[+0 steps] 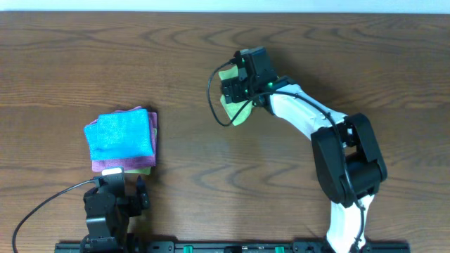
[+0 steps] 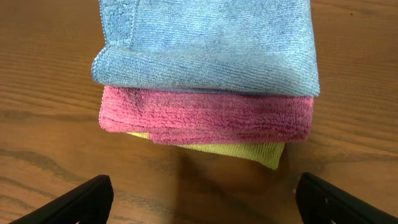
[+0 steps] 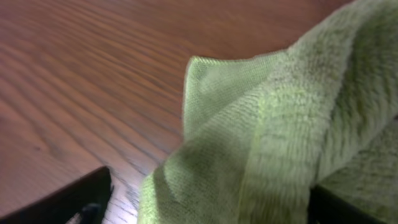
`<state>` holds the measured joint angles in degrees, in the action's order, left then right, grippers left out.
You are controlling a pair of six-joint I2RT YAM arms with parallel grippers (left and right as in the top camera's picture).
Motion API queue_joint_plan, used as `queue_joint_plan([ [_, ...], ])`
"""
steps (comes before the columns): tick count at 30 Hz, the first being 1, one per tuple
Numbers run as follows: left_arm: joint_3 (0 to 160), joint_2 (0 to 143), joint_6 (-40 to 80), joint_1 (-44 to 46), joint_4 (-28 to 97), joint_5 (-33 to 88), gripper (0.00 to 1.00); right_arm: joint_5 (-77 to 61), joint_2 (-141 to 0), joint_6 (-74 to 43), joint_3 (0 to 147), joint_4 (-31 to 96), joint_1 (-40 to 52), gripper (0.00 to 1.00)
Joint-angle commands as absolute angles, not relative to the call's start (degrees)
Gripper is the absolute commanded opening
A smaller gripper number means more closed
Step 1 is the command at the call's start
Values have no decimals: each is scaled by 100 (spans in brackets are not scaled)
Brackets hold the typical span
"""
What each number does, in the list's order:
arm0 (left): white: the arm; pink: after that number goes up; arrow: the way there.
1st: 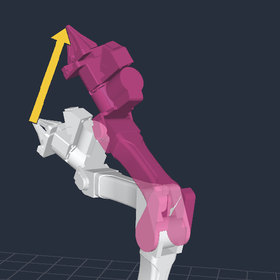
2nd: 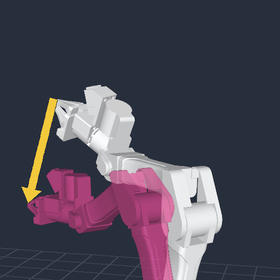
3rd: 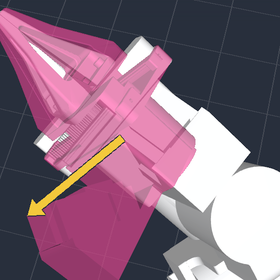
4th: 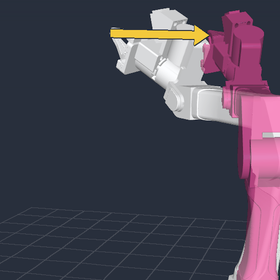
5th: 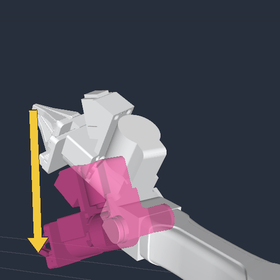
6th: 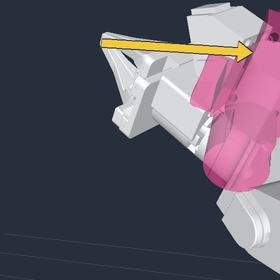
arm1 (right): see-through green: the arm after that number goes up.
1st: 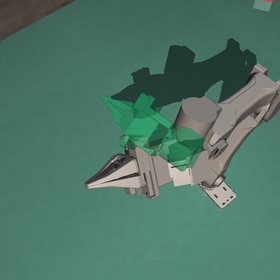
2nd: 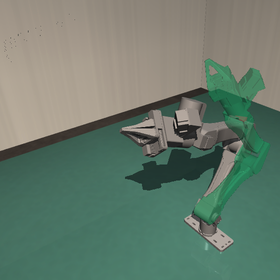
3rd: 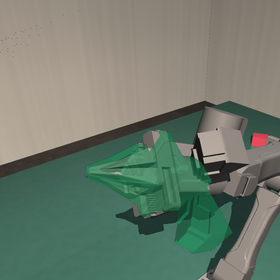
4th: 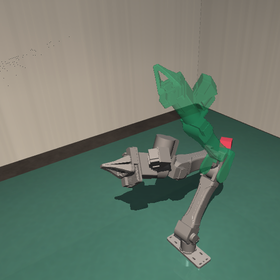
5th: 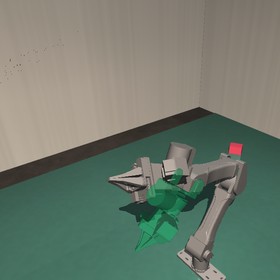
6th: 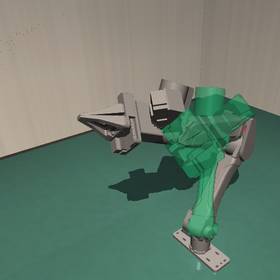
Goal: Fold the cloth
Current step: 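Lift and drag the green cloth toward the table center with right gripper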
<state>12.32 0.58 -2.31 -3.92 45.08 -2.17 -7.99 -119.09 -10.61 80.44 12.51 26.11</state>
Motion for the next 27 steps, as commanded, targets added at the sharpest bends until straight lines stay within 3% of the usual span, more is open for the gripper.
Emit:
queue_joint_plan([
  [1, 1041, 21, -167, -410, 4707, -298, 95, -843, -11872, -1144, 8307, 1286, 2711, 99],
  [9, 1041, 21, -169, -410, 4707, -298, 95, -1251, -11872, -1326, 9323, 2351, 2729, 99],
  [15, 1041, 21, -169, -410, 4709, -301, 95, -1586, -11872, -1433, 9631, 2392, 2862, 99],
  [21, 1041, 21, -167, -410, 4707, -298, 95, -158, -11767, -1529, 9810, 3242, 2694, 99],
  [27, 1041, 21, -167, -410, 4709, -298, 95, -91, -11592, -1929, 9819, 4174, 1831, 96],
])
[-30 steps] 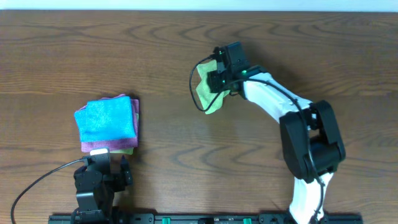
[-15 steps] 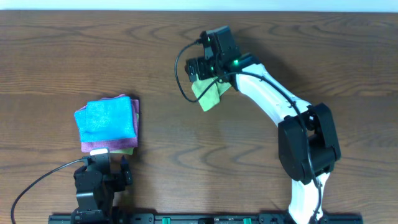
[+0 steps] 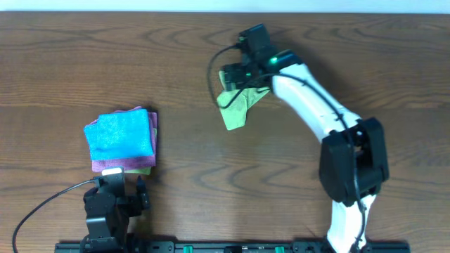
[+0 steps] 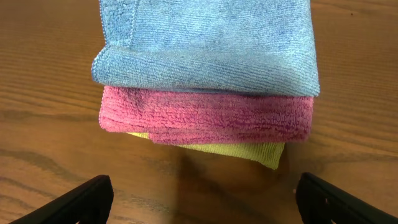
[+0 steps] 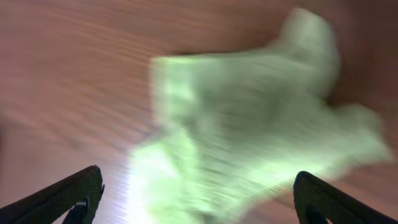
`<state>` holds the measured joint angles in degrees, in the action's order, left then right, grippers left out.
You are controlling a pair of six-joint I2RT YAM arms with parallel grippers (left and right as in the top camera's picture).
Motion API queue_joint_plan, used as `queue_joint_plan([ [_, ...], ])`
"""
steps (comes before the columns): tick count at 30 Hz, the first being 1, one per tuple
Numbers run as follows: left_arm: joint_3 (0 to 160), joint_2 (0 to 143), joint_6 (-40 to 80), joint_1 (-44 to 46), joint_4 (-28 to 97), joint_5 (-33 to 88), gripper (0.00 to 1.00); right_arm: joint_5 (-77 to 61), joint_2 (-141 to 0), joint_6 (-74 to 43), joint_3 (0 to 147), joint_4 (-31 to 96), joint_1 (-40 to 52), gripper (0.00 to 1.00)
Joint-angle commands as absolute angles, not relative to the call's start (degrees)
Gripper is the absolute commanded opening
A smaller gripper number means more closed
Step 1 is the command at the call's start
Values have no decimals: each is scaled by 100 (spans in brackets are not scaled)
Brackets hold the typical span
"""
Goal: Fold the cloth
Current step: 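Lift and drag the green cloth toward the table center with right gripper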
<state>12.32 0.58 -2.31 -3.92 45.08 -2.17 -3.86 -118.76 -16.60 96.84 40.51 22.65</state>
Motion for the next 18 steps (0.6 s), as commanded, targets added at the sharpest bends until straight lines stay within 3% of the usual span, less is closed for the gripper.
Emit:
queue_joint_plan([
  [1, 1041, 21, -169, -410, 4707, -301, 95, -95, -11592, -1929, 9819, 4300, 1638, 96],
  [8, 1041, 21, -169, -410, 4707, -298, 95, -670, -11653, -1662, 9754, 4381, 733, 83],
  [13, 1041, 21, -169, -410, 4709, -301, 95, -1074, -11893, -1645, 9751, 4246, 611, 82],
  [18, 1041, 21, -169, -410, 4709, -301, 95, -1601, -12320, -1719, 9754, 4101, 613, 75],
])
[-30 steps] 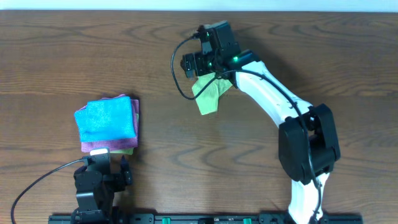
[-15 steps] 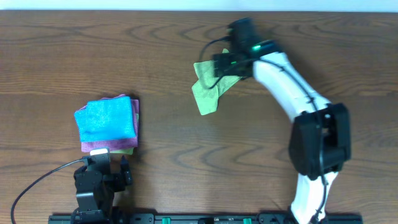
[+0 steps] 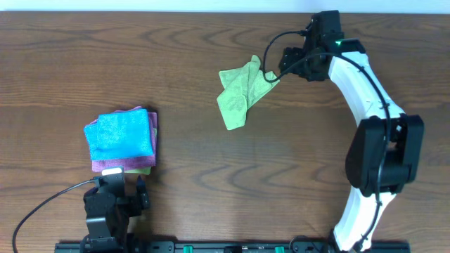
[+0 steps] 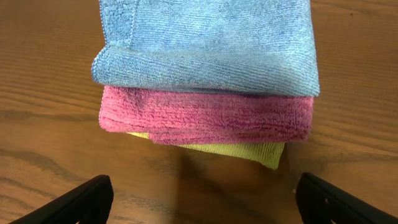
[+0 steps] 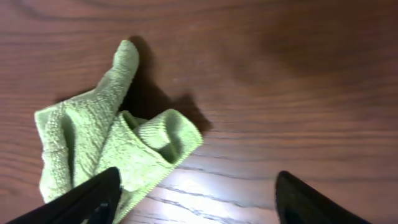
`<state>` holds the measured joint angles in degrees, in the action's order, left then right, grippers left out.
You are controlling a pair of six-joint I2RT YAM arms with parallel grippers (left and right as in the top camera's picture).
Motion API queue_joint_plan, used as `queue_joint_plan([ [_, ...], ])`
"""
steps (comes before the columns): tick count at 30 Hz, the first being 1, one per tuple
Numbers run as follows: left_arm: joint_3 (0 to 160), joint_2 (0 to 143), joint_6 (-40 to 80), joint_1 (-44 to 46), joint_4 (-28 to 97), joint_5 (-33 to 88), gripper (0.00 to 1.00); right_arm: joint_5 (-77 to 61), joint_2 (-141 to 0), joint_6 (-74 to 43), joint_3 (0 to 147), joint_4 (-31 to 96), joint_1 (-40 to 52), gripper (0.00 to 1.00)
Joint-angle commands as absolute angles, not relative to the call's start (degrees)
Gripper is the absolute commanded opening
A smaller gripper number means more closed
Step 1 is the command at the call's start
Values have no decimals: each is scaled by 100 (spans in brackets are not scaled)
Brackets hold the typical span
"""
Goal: Fold the cloth
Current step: 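Lift and drag the green cloth toward the table center with right gripper, then lower the green cloth onto the table and release with right gripper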
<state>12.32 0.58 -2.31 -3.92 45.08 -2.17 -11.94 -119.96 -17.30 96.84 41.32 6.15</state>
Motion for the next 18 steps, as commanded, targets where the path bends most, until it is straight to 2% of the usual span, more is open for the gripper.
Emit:
queue_joint_plan([
  [1, 1041, 21, -169, -410, 4707, -298, 95, -1621, -12396, -1737, 9754, 4082, 611, 73],
  [10, 1041, 21, -167, -410, 4707, -298, 95, -1898, -12857, -1914, 9751, 3800, 607, 71],
  [18, 1041, 21, -169, -410, 4709, -298, 95, -1966, -13124, -2018, 9751, 3616, 607, 65],
])
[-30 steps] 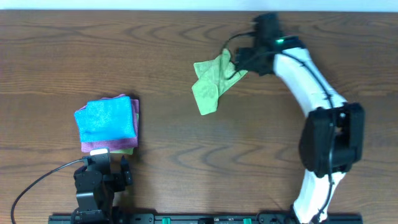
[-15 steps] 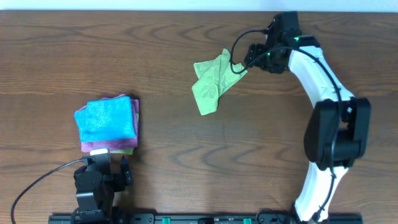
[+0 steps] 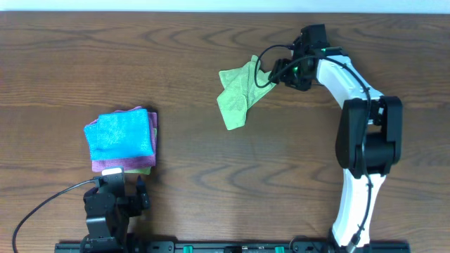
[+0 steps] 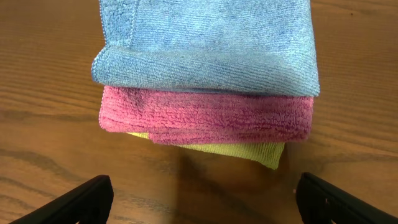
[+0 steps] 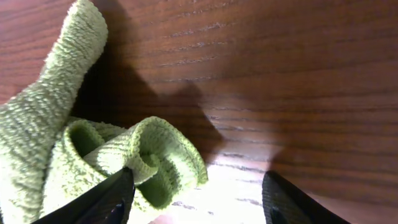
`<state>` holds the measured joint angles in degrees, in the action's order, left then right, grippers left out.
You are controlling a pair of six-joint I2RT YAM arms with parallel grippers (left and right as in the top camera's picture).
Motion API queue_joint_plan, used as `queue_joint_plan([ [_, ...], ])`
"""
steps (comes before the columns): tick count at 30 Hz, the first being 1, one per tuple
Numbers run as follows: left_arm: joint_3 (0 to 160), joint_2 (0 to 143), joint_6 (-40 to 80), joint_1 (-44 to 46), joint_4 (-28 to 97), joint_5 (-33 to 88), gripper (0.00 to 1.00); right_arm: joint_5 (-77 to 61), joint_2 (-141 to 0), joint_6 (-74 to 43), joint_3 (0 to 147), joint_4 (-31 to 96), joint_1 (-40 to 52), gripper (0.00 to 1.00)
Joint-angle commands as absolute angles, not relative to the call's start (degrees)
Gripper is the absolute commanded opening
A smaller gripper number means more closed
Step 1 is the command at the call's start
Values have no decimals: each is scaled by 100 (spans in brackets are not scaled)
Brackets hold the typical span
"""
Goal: Fold the cloth
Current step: 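Lower the green cloth onto the table and release with right gripper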
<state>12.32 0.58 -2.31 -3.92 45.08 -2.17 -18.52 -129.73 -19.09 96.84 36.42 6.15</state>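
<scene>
A crumpled green cloth (image 3: 238,88) lies on the wooden table at the back middle. My right gripper (image 3: 278,72) stands open at its right edge; in the wrist view the folded corner of the cloth (image 5: 149,158) sits just inside the left finger (image 5: 102,199), the right finger (image 5: 289,199) over bare wood. My left gripper (image 4: 199,199) is open at the front left, just short of a stack of folded cloths (image 3: 121,139): blue (image 4: 211,43) on top, pink (image 4: 205,118) under it, yellow-green (image 4: 249,151) at the bottom.
The dark wooden table (image 3: 176,176) fills the view. A black cable (image 3: 42,207) loops beside the left arm's base at the front left. The right arm (image 3: 358,140) runs from the front right edge up to the cloth.
My right gripper has moved left and come down close to the cloth's right corner, which now lies between its open fingers. The cloth and the left arm have not moved.
My right gripper was over the green cloth with cloth filling its view. Then it was above the cloth, which lay crumpled lower. Then it stood open to the right, clear of the cloth. Now it is back at the cloth's right corner. The left arm never moved.
</scene>
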Motion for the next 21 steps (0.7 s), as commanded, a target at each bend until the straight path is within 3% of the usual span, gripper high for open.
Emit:
queue_joint_plan([
  [1, 1041, 21, -169, -410, 4709, -298, 95, -1966, -13128, -2021, 9751, 3607, 607, 64],
  [21, 1041, 21, -169, -410, 4709, -298, 95, -1975, -13141, -2034, 9747, 3485, 607, 37],
])
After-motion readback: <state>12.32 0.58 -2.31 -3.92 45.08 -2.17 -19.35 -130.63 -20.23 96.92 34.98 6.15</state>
